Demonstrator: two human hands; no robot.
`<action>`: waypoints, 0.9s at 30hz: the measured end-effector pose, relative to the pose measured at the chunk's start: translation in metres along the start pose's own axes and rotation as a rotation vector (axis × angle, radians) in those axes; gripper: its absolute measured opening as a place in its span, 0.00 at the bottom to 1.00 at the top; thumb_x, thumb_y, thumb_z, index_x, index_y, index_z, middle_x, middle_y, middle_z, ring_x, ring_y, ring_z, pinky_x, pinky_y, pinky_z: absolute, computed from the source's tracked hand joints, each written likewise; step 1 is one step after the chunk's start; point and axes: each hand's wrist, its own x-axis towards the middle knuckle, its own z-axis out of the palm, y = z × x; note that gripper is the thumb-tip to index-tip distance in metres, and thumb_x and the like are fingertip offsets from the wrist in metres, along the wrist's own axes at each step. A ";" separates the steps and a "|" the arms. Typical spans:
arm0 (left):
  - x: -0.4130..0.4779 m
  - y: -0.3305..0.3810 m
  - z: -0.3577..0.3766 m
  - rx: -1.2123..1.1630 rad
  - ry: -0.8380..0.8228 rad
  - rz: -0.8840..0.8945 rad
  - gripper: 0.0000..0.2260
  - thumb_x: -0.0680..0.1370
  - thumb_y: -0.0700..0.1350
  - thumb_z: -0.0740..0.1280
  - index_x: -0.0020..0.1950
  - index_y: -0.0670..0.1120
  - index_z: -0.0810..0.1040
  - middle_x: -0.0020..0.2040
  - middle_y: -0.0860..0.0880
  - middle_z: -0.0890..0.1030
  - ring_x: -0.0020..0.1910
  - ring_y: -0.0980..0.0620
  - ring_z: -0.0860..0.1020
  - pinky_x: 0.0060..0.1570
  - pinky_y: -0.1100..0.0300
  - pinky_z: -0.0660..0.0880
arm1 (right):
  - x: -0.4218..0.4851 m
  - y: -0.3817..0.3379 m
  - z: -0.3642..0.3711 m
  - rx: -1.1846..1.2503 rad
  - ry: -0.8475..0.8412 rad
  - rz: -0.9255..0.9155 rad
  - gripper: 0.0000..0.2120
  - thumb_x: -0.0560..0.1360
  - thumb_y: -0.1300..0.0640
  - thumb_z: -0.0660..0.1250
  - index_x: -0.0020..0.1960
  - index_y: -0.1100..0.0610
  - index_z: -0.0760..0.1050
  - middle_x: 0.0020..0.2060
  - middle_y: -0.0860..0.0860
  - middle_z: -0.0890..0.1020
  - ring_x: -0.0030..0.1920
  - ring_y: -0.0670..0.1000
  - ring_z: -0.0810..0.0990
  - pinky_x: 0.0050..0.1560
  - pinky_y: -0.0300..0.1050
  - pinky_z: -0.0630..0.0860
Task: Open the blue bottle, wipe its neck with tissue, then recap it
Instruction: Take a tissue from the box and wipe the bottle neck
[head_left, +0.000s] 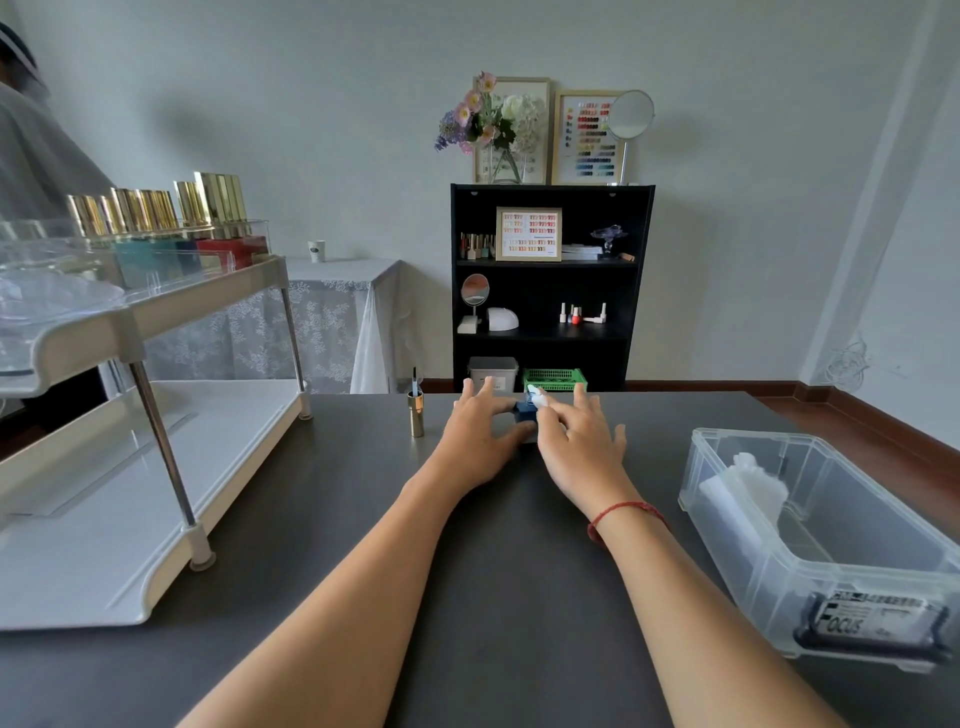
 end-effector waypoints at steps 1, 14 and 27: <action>0.001 0.000 0.001 0.010 0.040 0.030 0.16 0.78 0.48 0.65 0.67 0.52 0.75 0.79 0.45 0.55 0.78 0.43 0.42 0.75 0.43 0.47 | -0.001 0.000 0.000 0.010 0.013 -0.016 0.20 0.80 0.49 0.48 0.69 0.42 0.66 0.77 0.52 0.52 0.77 0.51 0.45 0.73 0.58 0.35; 0.009 0.000 0.007 0.025 0.278 0.131 0.12 0.77 0.48 0.67 0.60 0.49 0.79 0.78 0.45 0.58 0.79 0.47 0.47 0.75 0.52 0.47 | -0.004 -0.005 0.000 0.107 0.085 -0.130 0.20 0.81 0.50 0.49 0.70 0.46 0.66 0.77 0.50 0.50 0.77 0.49 0.43 0.73 0.57 0.35; 0.009 0.002 0.011 0.030 0.257 0.117 0.13 0.77 0.48 0.67 0.61 0.48 0.80 0.78 0.45 0.57 0.79 0.47 0.47 0.76 0.48 0.51 | -0.003 -0.006 -0.001 0.135 0.084 -0.069 0.19 0.81 0.51 0.49 0.70 0.47 0.68 0.77 0.50 0.51 0.77 0.49 0.43 0.73 0.57 0.35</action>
